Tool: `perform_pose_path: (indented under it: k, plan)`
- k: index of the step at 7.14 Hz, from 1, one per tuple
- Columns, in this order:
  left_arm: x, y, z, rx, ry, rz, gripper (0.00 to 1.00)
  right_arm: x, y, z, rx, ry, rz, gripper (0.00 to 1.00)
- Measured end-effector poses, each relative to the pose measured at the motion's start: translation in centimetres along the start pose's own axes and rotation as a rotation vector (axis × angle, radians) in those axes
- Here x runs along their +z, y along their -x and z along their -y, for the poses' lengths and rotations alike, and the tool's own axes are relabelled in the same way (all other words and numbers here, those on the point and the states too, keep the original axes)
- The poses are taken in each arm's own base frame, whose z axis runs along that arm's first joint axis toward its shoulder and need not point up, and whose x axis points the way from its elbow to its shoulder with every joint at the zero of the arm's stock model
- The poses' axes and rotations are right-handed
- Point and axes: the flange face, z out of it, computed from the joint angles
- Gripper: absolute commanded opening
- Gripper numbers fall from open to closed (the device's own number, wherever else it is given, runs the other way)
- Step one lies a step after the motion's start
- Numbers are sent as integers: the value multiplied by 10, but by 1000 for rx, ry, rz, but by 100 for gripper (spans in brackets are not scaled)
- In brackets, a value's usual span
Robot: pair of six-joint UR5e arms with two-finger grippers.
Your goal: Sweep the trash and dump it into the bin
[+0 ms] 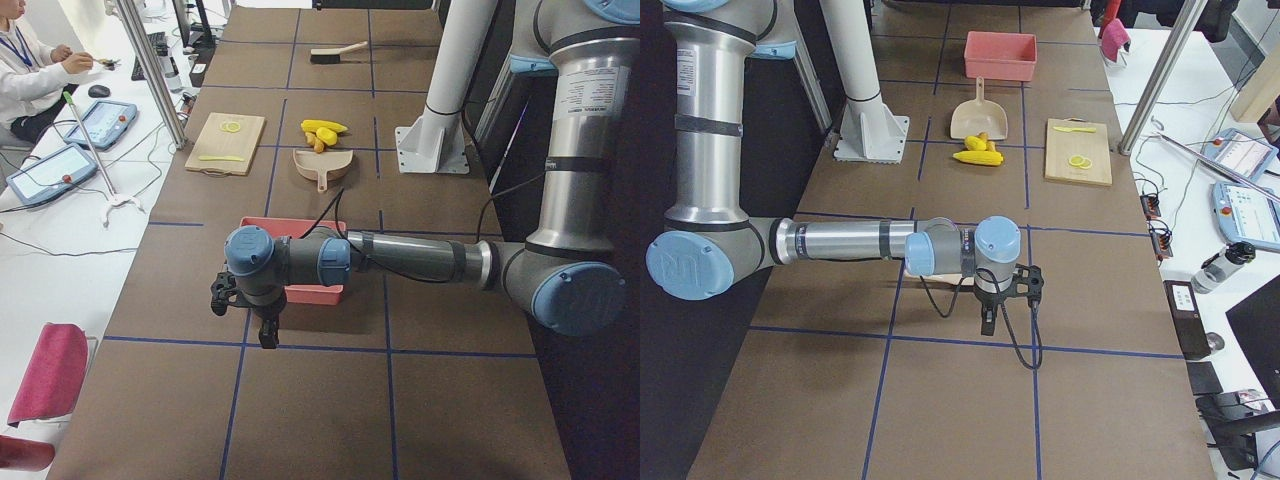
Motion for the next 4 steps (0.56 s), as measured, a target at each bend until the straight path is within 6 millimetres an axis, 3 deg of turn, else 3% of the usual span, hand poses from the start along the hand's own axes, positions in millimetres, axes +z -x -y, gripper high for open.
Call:
perform_pose_path:
  k: [4]
  plan:
    - [-3,-1,-4,19,-11,25,100,4,5,1,-16,-10,3,100]
